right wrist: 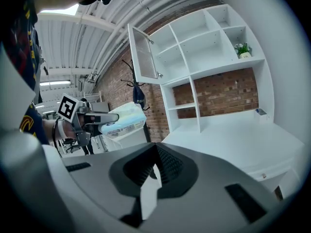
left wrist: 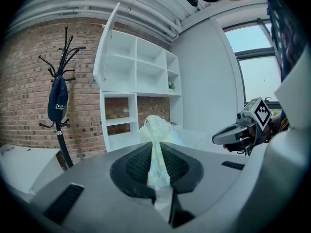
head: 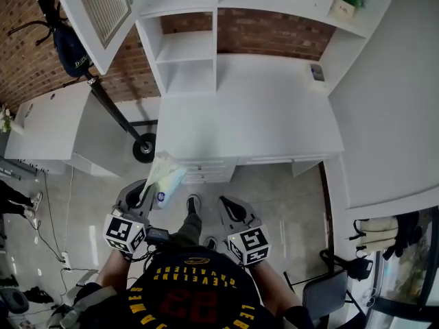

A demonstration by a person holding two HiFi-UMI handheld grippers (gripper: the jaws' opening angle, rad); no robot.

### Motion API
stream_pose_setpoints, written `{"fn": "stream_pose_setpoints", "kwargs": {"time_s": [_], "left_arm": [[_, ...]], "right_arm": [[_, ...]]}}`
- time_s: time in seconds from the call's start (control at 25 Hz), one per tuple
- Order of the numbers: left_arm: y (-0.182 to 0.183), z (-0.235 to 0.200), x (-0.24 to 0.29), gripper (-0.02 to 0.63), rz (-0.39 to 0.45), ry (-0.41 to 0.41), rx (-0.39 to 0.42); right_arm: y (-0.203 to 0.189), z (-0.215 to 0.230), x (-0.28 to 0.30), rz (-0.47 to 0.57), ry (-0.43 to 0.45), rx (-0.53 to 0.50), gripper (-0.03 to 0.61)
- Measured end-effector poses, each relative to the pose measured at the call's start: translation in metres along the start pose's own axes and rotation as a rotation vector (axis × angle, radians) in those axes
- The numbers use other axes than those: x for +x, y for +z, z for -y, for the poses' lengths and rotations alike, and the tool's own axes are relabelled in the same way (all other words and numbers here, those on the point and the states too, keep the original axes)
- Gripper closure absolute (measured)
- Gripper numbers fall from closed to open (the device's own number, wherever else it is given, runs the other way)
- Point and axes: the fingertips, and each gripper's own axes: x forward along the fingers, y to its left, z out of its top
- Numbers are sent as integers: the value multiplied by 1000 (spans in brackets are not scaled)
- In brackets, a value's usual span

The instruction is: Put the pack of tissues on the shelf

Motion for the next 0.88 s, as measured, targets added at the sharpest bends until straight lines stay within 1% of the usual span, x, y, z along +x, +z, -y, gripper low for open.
{"fn": "stream_pose_setpoints", "kwargs": {"time_s": [0.36,0.6,0.88], "left_arm": [[5,-49,73,578,-2,-42,-7],[7,-89,125,580,-10,-53,-21],[16,-127,180,580,-32,-81,29]], "right_arm": [[15,45,61,-17,-35,3,586],[35,76,111,-35,-51,1,586],[54,116,161,-31,-81,31,586]]}}
